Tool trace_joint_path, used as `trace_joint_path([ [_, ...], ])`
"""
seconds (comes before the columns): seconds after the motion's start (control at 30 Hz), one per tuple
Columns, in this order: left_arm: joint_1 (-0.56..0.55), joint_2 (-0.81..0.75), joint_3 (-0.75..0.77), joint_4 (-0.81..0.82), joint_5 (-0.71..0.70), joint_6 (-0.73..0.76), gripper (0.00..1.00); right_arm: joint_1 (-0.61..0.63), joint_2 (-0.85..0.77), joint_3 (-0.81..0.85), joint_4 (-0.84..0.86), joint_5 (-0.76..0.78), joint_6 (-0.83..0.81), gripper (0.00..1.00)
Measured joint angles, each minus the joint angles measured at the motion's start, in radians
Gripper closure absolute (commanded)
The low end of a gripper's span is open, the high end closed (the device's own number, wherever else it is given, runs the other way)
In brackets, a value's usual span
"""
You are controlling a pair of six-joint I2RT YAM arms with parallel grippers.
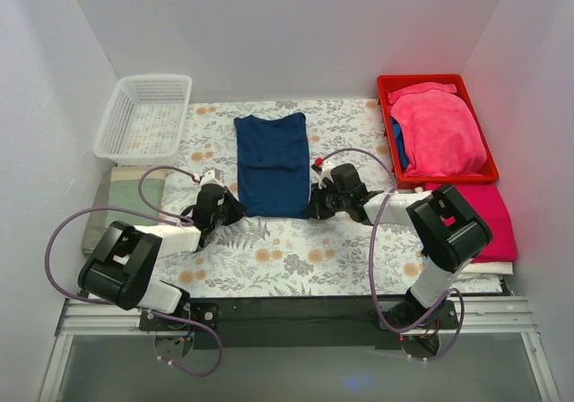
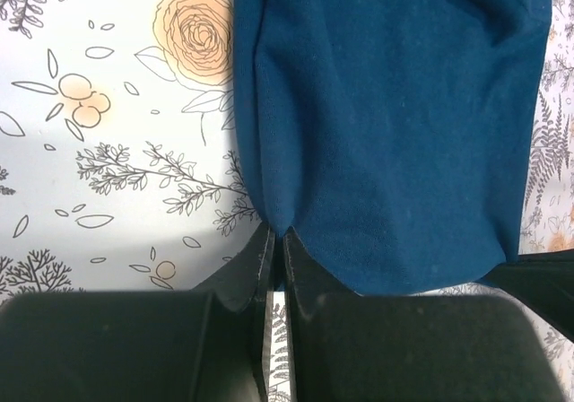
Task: Fold and stack the t-shirts
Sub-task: Grab one side of the 2/3 rectangular tshirt with both arms, then fold the long partially folded tshirt into a neat square
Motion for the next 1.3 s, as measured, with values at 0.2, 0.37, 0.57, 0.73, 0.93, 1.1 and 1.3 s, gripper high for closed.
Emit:
trace_joint_path([
  [0.2, -0.001, -0.097, -0.023, -0.064, 0.018, -0.015, 1.0, 0.01, -0.078, -0.083, 0.012, -0.005, 0.006, 0.99],
  [0.37, -0.026, -0.288, -0.06, -0.138, 0.024, -0.041, 1.0, 0.044, -0.205, -0.15, -0.017, -0.005, 0.021, 0.99],
  [0.57, -0.122, -0.518, -0.063, -0.245, -0.063, -0.069, 1.0, 0.103, -0.346, -0.162, -0.08, 0.023, 0.025, 0.99],
  [0.73, -0.23, -0.622, -0.011, -0.394, -0.171, -0.09, 1.0, 0.152, -0.466, -0.162, -0.162, 0.081, 0.029, 0.99],
  [0.93, -0.264, -0.805, 0.006, -0.577, -0.278, -0.135, 1.0, 0.227, -0.664, -0.158, -0.27, 0.196, 0.044, 0.99],
  [1.1, -0.272, -0.885, 0.076, -0.688, -0.338, -0.15, 1.0, 0.237, -0.74, -0.106, -0.332, 0.253, 0.046, 0.99],
  [1.3, -0.274, -0.887, 0.115, -0.741, -0.385, -0.196, 1.0, 0.244, -0.729, -0.056, -0.362, 0.272, 0.041, 0.99],
])
